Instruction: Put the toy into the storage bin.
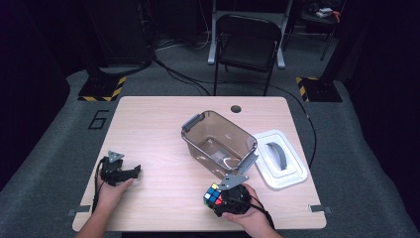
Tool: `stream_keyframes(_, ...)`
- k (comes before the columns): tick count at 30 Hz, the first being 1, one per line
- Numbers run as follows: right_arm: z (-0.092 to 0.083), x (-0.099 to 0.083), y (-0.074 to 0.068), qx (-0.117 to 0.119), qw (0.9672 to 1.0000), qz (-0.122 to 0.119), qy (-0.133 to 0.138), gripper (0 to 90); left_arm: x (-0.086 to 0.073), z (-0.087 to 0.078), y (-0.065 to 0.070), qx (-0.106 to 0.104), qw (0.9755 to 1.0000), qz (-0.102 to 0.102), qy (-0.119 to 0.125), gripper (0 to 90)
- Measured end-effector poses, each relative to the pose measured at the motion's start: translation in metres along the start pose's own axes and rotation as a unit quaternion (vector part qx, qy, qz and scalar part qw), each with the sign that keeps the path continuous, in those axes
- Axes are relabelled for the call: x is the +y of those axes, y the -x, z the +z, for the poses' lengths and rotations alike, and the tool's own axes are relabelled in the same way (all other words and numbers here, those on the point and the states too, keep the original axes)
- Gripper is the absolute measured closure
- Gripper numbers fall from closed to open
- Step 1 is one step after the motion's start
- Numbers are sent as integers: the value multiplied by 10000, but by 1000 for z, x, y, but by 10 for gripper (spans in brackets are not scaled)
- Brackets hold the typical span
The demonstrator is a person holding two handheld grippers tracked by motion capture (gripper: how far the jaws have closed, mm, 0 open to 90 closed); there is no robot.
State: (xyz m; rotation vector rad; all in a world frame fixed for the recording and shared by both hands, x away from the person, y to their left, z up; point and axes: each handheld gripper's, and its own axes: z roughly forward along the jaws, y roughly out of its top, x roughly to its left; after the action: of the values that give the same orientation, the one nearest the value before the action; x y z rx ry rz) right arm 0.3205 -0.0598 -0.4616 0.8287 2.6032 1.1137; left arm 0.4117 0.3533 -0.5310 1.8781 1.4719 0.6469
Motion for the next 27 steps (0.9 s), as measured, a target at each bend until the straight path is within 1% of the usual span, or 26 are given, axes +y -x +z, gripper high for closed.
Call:
stream_keyframes(1, -1, 1, 0, 20, 10000, -48, 7, 335, 0, 0, 0, -1, 10000, -1, 1, 141)
stream_keyframes(2, -3, 2, -1, 35, 10000, 11, -21, 335, 0, 0, 0, 0, 10000, 0, 1, 141)
stream_keyframes(3, -4, 3, -1, 26, 10000, -30, -12, 335, 0, 0, 0, 0, 10000, -3, 1, 141)
stream_keyframes(7, -9, 7, -2, 44, 10000, -42, -11, 335, 0, 0, 0, 0, 10000, -1, 0, 141)
stream_keyframes(12, -16, 15, -3, 60, 9999, -142, 1, 335, 0, 0, 0, 1, 10000, 0, -1, 141)
stream_keyframes(13, -16, 15, -3, 60, 9999, -142, 1, 335, 0, 0, 0, 1, 10000, 0, -1, 141)
stream_keyframes(14, -18, 16, -4, 70, 9999, -80, -42, 335, 0, 0, 0, 1, 10000, 0, 1, 141)
stream_keyframes(15, -19, 18, -4, 89, 9998, -163, -45, 335, 0, 0, 0, 0, 10000, 2, -2, 141)
stream_keyframes(16, -20, 19, -4, 102, 9998, -129, -62, 335, 0, 0, 0, 1, 10000, -1, 1, 141)
stream_keyframes(17, -22, 21, -3, 115, 9997, -195, -62, 335, 0, 0, 0, 0, 10000, -1, 1, 141)
stream_keyframes(18, -22, 22, -4, 125, 9998, -139, -68, 335, 0, 0, 0, 0, 10000, 0, 0, 141)
stream_keyframes(19, -24, 23, -3, 111, 9997, -189, -69, 335, 0, 0, 0, 0, 10000, 0, -1, 141)
stream_keyframes(20, -25, 24, -3, 123, 9998, -145, -63, 335, 0, 0, 0, 0, 10000, 0, 0, 140)
stream_keyframes(21, -26, 26, -2, 116, 9998, -177, -55, 335, 0, 0, 0, -1, 10000, -1, 1, 141)
stream_keyframes(22, -27, 27, -3, 115, 9998, -126, -52, 335, 0, 0, 0, 0, 10000, 1, -1, 141)
stream_keyframes(23, -28, 28, -2, 119, 9997, -193, -29, 335, 0, 0, 0, 0, 10000, -1, 1, 141)
stream_keyframes(24, -30, 31, 0, 125, 9997, -204, -20, 335, 0, 0, 0, 1, 10000, 0, 0, 141)
stream_keyframes(25, -30, 31, 0, 125, 9997, -204, -20, 335, 0, 0, 0, 1, 10000, 0, 0, 140)
stream_keyframes(26, -31, 33, -1, 105, 9998, -137, -9, 335, 0, 0, 0, 0, 10000, 1, 0, 140)
stream_keyframes(27, -33, 34, 0, 119, 9998, -149, 5, 335, 0, 0, 0, 0, 10000, 1, -1, 141)
